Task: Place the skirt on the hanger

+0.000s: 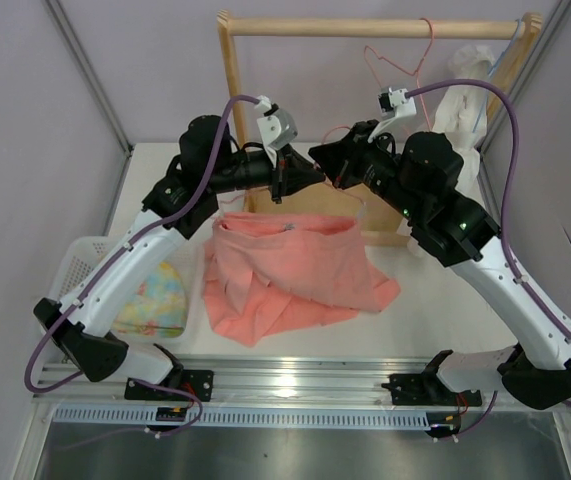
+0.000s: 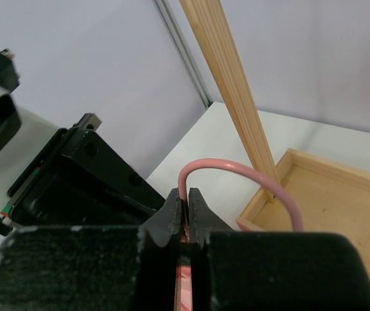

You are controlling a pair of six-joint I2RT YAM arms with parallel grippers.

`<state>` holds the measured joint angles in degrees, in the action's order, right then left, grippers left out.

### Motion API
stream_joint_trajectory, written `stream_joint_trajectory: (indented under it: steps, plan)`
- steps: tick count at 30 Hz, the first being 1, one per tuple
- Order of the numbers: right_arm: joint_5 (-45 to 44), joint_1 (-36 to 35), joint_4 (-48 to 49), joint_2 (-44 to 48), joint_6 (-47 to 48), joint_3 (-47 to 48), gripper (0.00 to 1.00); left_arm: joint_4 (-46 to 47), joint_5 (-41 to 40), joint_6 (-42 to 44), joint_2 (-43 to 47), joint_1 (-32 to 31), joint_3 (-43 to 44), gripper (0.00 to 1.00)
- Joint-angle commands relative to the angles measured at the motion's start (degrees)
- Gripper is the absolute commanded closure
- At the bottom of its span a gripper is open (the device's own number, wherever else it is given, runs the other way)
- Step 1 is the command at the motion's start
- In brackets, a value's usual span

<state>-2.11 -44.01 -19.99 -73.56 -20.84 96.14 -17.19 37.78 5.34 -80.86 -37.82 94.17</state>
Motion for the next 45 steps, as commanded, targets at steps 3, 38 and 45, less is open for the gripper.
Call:
stream_joint_trajectory:
  steps: [3, 38, 45]
  plan:
    - [0.27, 0.06, 6.54, 0.79, -2.1, 3.01, 1.0, 7.08, 0.99, -3.05, 1.49, 0.21, -1.44, 1.0]
    - [-15.12, 1.29, 0.83, 6.22, -2.18, -6.74, 0.18, 11.3, -24.94, -7.36, 5.01, 0.29, -2.68, 1.0]
    - [-16.78, 2.78, -1.88, 11.94, -3.5, -10.8, 0.17, 10.95, -38.03, -8.16, 4.05, 0.29, 2.4, 1.0]
